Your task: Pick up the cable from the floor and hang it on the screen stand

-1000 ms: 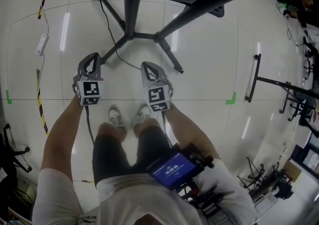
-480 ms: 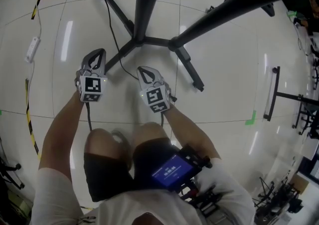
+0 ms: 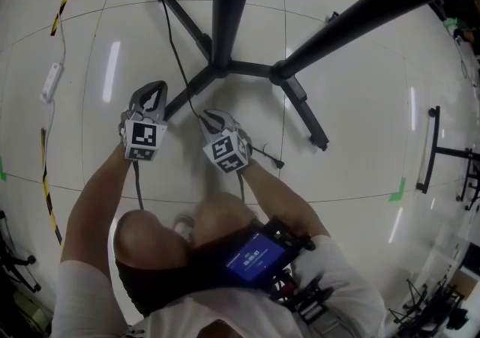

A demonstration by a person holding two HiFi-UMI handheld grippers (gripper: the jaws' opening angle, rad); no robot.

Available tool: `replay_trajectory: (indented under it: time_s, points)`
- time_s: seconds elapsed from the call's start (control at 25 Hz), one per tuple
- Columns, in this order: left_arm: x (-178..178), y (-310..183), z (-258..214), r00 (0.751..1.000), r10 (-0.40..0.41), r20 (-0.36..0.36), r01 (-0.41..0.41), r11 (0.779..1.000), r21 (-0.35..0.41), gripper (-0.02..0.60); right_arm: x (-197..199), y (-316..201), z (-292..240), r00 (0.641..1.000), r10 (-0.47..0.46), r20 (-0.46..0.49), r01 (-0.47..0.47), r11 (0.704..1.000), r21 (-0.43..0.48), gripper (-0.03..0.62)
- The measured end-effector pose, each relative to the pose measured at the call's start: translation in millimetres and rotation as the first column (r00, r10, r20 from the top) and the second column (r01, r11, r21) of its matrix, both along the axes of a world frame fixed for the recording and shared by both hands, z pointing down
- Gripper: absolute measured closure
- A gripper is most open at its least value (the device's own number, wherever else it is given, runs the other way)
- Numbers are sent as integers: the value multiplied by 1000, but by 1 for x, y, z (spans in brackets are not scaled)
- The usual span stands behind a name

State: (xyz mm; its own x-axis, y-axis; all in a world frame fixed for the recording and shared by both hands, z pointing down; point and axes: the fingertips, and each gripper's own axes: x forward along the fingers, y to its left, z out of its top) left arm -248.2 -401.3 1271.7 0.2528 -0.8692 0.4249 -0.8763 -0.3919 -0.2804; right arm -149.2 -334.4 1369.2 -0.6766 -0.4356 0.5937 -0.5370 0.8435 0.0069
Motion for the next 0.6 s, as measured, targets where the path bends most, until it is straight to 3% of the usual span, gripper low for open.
replay_trajectory:
  time_s: [0.24, 0.36, 0.6]
  points:
    - [-12, 6, -1, 1000, -8, 4, 8, 1000, 6, 580, -24, -2, 33, 998, -14, -58, 14, 1000, -8, 500]
    - [-19, 8, -2, 1000, -12, 4, 12, 1000, 12, 580, -25, -6, 39, 997, 16, -80, -15, 1000, 8, 545]
    - [-23, 2, 1, 1000, -27, -14, 27, 999, 21, 580, -5, -1, 34, 992, 69, -101, -69, 998, 5, 565]
